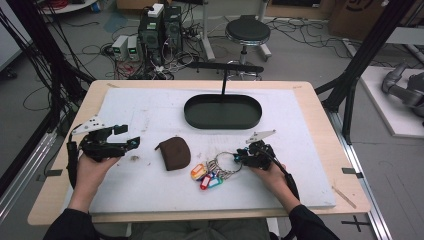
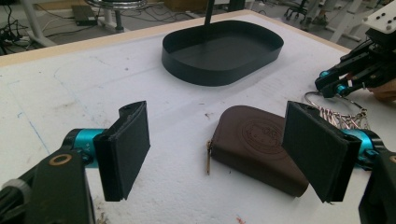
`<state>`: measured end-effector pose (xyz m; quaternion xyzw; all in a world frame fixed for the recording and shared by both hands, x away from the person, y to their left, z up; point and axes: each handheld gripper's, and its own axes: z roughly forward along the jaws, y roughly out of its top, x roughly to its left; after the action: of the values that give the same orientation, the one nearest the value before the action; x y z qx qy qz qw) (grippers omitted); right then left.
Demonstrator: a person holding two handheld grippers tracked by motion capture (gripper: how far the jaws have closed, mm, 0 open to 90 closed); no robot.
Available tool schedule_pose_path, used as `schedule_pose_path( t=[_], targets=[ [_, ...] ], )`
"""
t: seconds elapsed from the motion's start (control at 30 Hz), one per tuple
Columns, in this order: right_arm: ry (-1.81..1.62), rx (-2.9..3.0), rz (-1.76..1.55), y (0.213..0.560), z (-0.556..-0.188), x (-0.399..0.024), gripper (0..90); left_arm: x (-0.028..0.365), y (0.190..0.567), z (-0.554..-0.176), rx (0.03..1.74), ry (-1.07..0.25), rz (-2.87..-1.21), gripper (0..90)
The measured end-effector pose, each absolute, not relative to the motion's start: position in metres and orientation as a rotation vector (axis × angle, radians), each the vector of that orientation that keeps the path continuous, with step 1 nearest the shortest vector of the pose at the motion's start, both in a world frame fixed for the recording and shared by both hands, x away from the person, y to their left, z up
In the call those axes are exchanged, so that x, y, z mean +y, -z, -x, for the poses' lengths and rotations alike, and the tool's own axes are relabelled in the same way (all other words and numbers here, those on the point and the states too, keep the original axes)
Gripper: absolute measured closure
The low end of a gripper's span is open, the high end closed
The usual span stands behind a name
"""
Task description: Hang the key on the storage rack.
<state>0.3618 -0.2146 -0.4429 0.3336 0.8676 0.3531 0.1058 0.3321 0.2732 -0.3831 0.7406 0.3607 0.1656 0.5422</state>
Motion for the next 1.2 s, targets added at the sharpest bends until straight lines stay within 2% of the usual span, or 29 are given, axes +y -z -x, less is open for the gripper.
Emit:
schedule_pose_path(
  t=[0.2,0.47,1.07,1.2],
  targets=[
    [-1.026,2.538,-0.983,0.443,-0.363,-0.215,84.5,0.276,0.383,-0.330,0.864,-0.394,-1.752,23.5],
    [-1.084,2.537,-1.014,0.440,-0.367,-0.220,87.3,0.279,0.384,-0.328,0.874,-0.396,-1.745,23.7],
    [-1.447,2.299,-1.017,0.400,-0.360,-0.246,90.0,0.279,0.386,-0.329,0.875,-0.391,-1.752,23.7],
    [-1.424,2.326,-1.031,0.400,-0.360,-0.245,90.0,0.275,0.387,-0.330,0.868,-0.381,-1.763,23.7]
  ],
)
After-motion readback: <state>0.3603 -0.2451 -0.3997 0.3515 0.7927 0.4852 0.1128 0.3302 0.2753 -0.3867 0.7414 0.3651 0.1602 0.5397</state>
